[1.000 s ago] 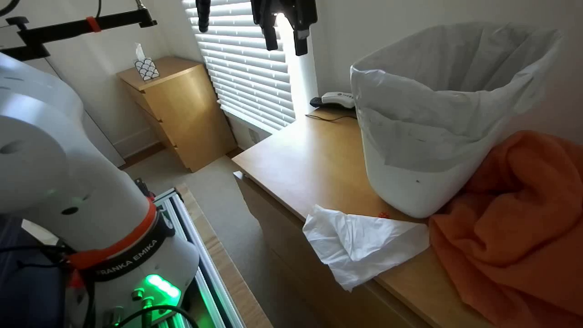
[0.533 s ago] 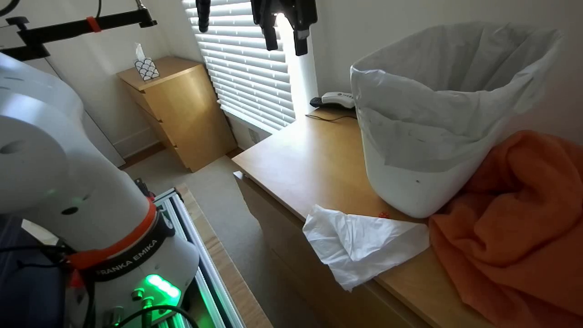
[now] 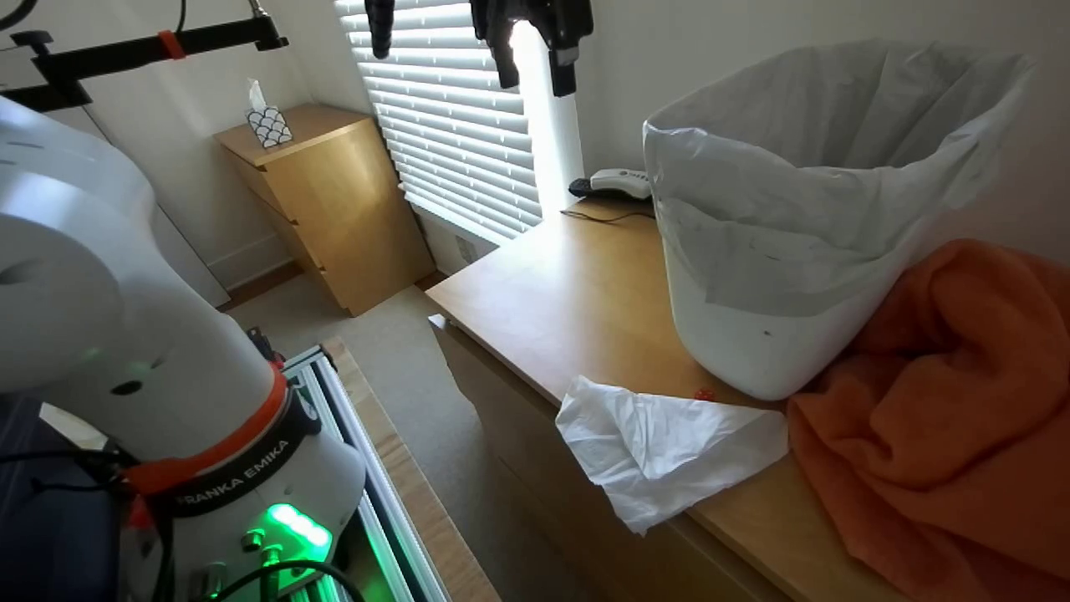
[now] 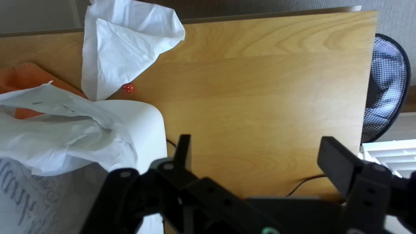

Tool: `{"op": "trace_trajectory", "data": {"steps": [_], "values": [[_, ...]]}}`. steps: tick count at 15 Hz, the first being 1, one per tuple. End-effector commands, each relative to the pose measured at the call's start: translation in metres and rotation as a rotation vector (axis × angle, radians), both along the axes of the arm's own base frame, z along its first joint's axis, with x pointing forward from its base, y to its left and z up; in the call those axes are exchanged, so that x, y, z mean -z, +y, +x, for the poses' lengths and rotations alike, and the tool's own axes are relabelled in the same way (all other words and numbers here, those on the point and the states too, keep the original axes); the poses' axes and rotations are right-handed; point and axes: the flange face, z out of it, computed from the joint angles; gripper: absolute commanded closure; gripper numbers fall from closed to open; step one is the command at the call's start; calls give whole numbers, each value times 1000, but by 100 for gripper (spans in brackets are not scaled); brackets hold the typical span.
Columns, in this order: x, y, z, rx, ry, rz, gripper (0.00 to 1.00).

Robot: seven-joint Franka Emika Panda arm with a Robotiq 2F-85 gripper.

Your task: Turn the white bucket in a clockwise direction

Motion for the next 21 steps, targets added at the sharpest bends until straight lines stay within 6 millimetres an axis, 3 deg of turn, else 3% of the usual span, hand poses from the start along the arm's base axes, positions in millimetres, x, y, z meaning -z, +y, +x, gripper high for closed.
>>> {"op": "trace_trajectory", "data": {"steps": [1, 7, 8, 10, 12, 21], "values": [[-18, -25, 5, 26, -122, 0, 0], [-38, -81, 30, 168, -307, 0, 0], [-36, -65, 23, 113, -287, 4, 0], [-38, -79, 26, 146, -303, 3, 0], [-38, -82, 28, 153, -301, 3, 0], [-2, -102, 85, 158, -208, -3, 0]]}}
